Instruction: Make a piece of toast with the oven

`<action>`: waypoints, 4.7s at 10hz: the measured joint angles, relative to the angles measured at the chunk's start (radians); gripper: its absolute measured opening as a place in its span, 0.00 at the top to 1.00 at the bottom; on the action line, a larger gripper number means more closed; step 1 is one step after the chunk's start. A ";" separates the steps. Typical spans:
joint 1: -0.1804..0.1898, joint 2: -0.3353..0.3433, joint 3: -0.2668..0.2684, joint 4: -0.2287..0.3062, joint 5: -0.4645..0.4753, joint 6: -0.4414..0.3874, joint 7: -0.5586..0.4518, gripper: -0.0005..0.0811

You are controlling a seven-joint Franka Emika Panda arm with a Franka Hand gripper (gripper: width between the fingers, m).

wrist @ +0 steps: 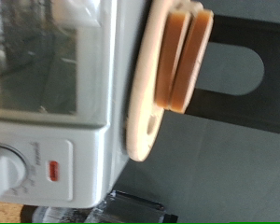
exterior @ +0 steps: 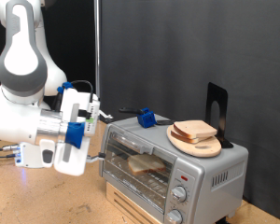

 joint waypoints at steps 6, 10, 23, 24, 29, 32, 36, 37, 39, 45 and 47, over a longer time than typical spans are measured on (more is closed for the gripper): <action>0.062 0.134 0.027 0.117 0.055 0.139 -0.021 0.00; 0.091 0.253 0.006 0.270 -0.195 0.100 0.127 0.00; 0.193 0.635 -0.074 0.717 -0.527 -0.058 0.308 0.00; 0.214 0.672 -0.075 0.755 -0.527 -0.040 0.327 0.00; 0.317 0.835 -0.091 0.888 -0.560 0.059 0.327 0.00; 0.345 0.887 -0.085 0.901 -0.554 0.083 0.304 0.00; 0.356 0.903 -0.056 0.878 -0.533 0.102 0.276 0.00; 0.359 0.903 -0.049 0.868 -0.526 0.113 0.275 0.00; 0.363 0.902 -0.038 0.853 -0.512 0.145 0.273 0.00; 0.364 0.902 -0.030 0.833 -0.499 0.167 0.271 0.33; 0.360 0.892 -0.022 0.830 -0.494 0.159 0.272 0.57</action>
